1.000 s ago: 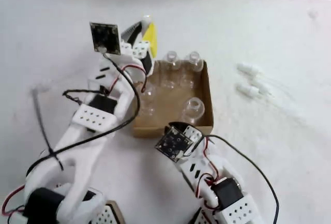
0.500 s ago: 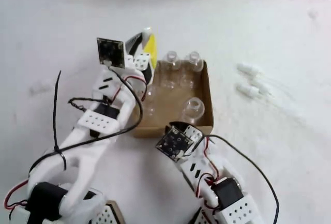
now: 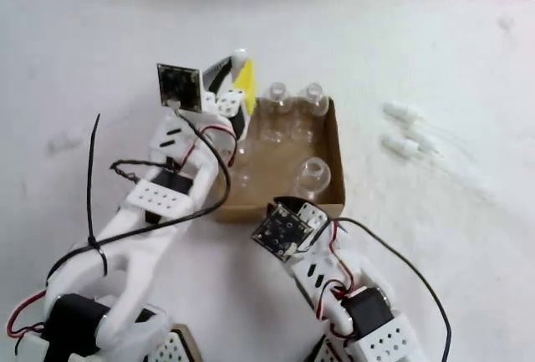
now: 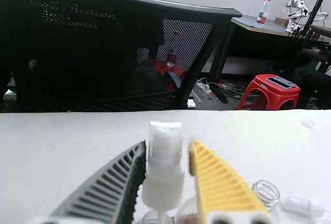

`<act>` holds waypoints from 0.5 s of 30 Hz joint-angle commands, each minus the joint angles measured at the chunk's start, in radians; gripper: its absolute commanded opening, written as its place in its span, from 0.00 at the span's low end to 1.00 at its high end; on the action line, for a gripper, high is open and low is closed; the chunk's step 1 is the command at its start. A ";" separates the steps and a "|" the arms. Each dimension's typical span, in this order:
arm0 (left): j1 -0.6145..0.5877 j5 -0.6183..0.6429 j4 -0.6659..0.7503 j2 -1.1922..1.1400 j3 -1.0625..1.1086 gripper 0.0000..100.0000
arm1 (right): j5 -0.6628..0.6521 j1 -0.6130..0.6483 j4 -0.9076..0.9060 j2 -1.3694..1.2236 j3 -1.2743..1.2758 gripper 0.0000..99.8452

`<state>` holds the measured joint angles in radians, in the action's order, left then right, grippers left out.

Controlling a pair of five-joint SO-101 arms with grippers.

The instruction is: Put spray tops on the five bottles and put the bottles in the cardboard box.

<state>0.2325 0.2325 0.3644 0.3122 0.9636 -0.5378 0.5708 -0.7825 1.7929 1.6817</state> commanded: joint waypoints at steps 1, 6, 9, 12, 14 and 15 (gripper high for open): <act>0.010 -0.002 -0.032 0.012 -0.011 0.29 | -0.008 -0.010 0.028 0.007 0.008 0.02; 0.005 0.066 -0.109 0.015 -0.051 0.29 | -0.008 -0.010 0.030 0.007 0.008 0.02; 0.005 0.071 -0.117 0.015 -0.057 0.29 | -0.008 -0.010 0.030 0.007 0.008 0.02; 0.005 0.087 -0.114 0.016 -0.057 0.29 | -0.008 -0.010 0.030 0.007 0.008 0.02; 0.004 0.087 -0.112 0.028 -0.058 0.29 | -0.008 -0.010 0.030 0.007 0.008 0.02; 0.004 0.087 -0.115 0.044 -0.058 0.29 | -0.008 -0.010 0.030 0.007 0.008 0.02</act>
<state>0.2325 0.3076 0.2463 0.3122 0.9620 -0.5378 0.5692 -0.7825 1.7929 1.6817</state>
